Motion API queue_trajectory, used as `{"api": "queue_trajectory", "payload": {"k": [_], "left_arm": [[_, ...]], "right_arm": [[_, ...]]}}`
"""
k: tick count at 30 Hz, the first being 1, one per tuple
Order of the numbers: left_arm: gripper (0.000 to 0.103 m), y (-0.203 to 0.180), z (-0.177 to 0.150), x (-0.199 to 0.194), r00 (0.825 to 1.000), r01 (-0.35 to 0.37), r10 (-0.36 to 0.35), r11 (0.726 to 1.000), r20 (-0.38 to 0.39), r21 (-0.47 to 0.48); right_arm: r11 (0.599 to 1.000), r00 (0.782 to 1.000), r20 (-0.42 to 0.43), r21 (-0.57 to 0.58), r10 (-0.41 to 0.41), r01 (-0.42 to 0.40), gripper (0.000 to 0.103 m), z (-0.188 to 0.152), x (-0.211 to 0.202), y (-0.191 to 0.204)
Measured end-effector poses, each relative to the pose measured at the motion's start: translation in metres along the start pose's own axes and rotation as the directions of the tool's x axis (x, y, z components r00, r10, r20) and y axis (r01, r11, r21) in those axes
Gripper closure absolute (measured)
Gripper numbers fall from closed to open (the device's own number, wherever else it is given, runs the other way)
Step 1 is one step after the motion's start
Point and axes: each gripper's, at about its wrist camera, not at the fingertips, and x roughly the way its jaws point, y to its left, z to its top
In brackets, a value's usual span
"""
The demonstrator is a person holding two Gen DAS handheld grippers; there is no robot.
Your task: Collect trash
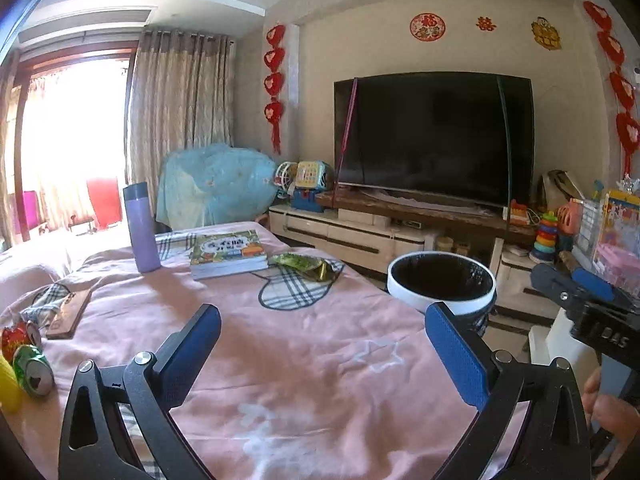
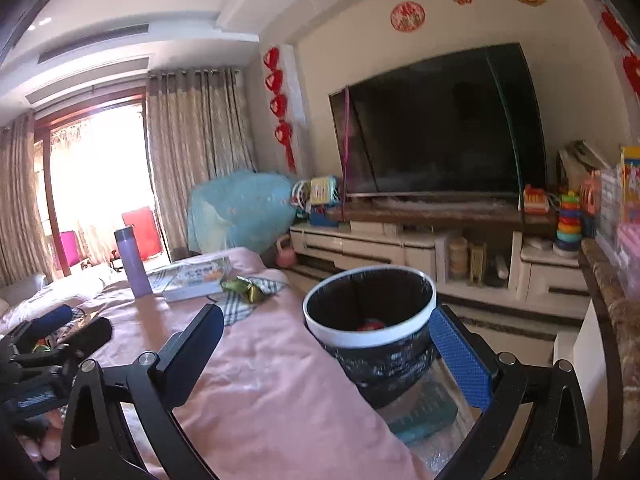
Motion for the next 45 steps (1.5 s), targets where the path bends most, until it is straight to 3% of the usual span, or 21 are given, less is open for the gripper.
{"api": "queue_trajectory", "payload": {"k": [13, 45], "left_arm": [[0.0, 0.005, -0.008, 0.008, 0.999, -0.037, 0.037, 0.999, -0.015, 0.014], [0.001, 0.012, -0.011, 0.012, 0.998, -0.063, 0.063, 0.998, -0.011, -0.007]], "right_arm": [[0.998, 0.999, 0.006, -0.043, -0.039, 0.039, 0.0, -0.016, -0.004, 0.006], [0.998, 1.0, 0.0, -0.063, -0.01, 0.01, 0.0, -0.017, -0.003, 0.013]]}}
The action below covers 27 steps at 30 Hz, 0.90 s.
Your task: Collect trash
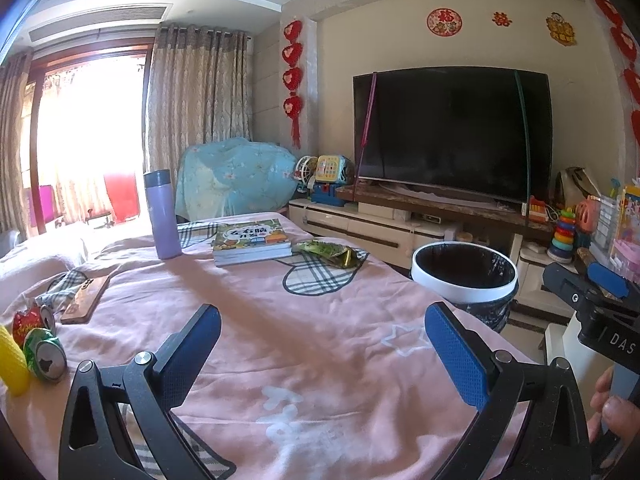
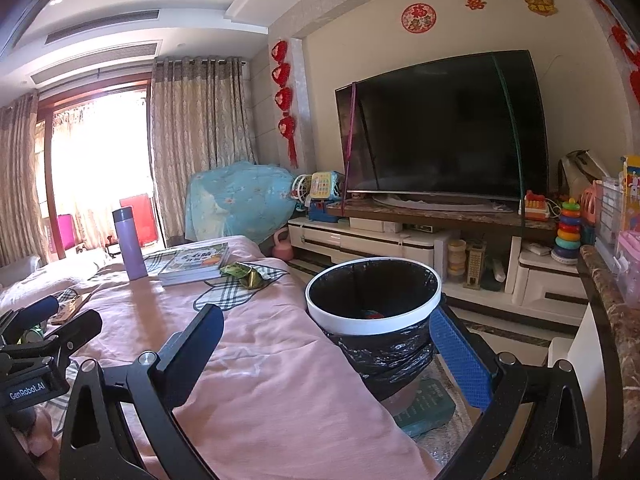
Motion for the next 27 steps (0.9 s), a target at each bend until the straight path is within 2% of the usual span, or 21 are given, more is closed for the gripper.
{"api": "queue_trajectory", "payload": {"k": [27], "left_arm": [[0.001, -0.001, -0.0019, 0.002, 1.0, 0.01, -0.01, 1.0, -0.014, 0.002]], "right_arm": [[1.0, 1.0, -0.005, -0.013, 0.028, -0.028, 0.0, 0.0005, -0.0001, 0.0059]]}}
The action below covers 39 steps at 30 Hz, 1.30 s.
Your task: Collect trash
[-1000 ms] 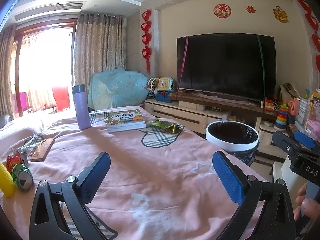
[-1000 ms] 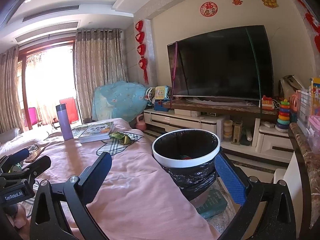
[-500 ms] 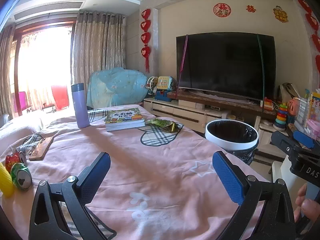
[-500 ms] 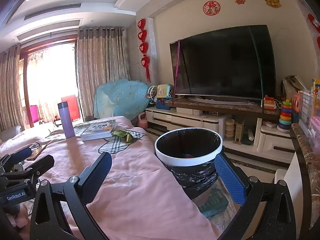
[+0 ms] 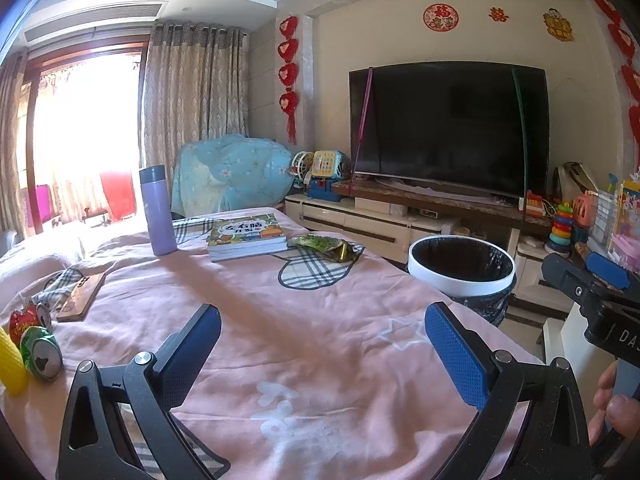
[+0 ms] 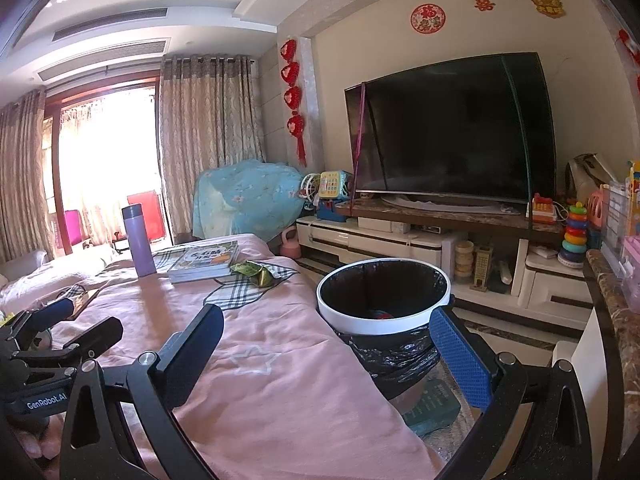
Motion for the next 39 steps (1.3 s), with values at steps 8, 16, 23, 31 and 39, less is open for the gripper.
{"api": "queue_trajectory", "payload": {"k": [8, 16, 23, 31, 39], "left_arm": [[0.001, 0.0, -0.0013, 0.0016, 1.0, 0.004, -0.004, 1.0, -0.003, 0.004], [0.0, 0.0011, -0.0016, 0.0029, 1.0, 0.008, -0.008, 1.0, -0.007, 0.001], [0.0, 0.002, -0.0016, 0.0035, 1.0, 0.009, -0.009, 1.0, -0.01, 0.0], [0.0, 0.002, -0.0014, 0.0036, 1.0, 0.007, -0.007, 1.0, -0.009, 0.001], [0.0, 0.0029, -0.0022, 0.0045, 1.0, 0.008, -0.008, 1.0, -0.014, 0.004]], "right_arm": [[1.0, 1.0, 0.005, 0.003, 0.004, -0.004, 0.0, 0.0008, -0.0019, 0.0009], [1.0, 1.0, 0.008, 0.002, 0.014, -0.014, 0.0, 0.0023, -0.0026, 0.0027], [1.0, 1.0, 0.004, 0.002, 0.018, -0.018, 0.0, 0.0025, -0.0018, 0.0037], [1.0, 1.0, 0.002, 0.004, 0.021, -0.021, 0.0, 0.0023, -0.0006, 0.0035], [1.0, 1.0, -0.002, 0.006, 0.024, -0.024, 0.0, 0.0016, 0.0002, 0.0035]]}}
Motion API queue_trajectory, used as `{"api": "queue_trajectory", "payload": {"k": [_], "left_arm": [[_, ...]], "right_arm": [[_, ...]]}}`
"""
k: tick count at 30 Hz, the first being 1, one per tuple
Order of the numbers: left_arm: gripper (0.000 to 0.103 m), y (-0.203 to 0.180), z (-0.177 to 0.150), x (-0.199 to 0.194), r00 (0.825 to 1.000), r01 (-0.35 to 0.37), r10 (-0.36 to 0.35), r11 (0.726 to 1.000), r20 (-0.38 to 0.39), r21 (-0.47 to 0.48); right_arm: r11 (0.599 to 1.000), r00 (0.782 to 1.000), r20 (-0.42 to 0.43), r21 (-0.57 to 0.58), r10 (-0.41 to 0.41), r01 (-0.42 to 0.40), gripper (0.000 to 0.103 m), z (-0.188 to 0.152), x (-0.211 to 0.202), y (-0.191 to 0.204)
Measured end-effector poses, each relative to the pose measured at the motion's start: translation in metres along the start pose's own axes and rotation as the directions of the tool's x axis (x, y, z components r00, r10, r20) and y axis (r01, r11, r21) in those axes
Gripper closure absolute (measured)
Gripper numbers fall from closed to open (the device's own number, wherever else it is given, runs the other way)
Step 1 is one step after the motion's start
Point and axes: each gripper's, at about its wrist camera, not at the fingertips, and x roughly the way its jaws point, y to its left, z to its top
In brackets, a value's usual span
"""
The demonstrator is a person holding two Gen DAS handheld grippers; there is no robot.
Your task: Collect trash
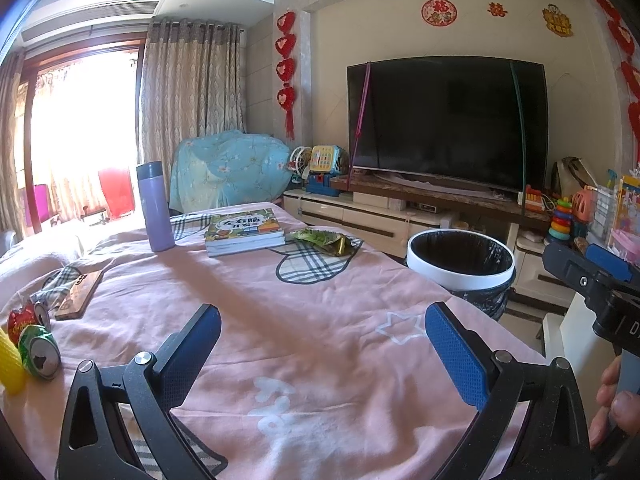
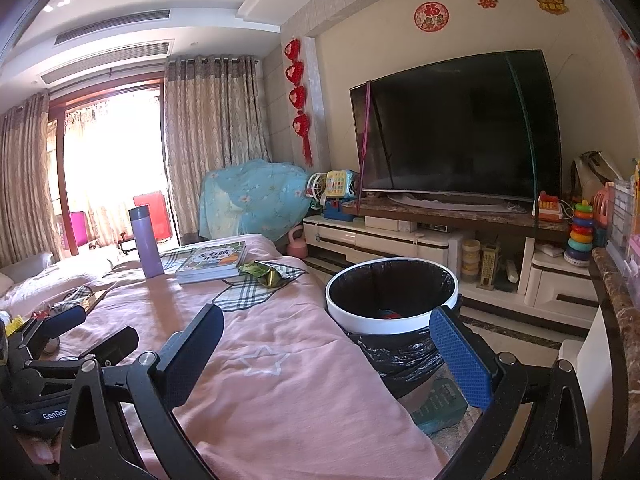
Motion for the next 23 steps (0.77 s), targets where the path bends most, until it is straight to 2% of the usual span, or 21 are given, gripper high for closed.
{"api": "queue_trajectory", "payload": {"k": [14, 23], "left_arm": [[0.0, 0.004, 0.0, 0.001, 1.0, 0.013, -0.013, 1.0, -0.006, -0.005], [0.0, 0.009, 0.004, 0.006, 0.999, 0.022, -0.023, 1.0, -0.039, -0.018]], "right_arm": [[1.0, 1.0, -0.009, 0.011, 0.012, -0.011, 0.0, 0.001, 0.001, 0.0], [1.0, 0.999, -0.042, 0.021, 0.019, -0.018, 0.0, 0.007, 0.01, -0.001]]}}
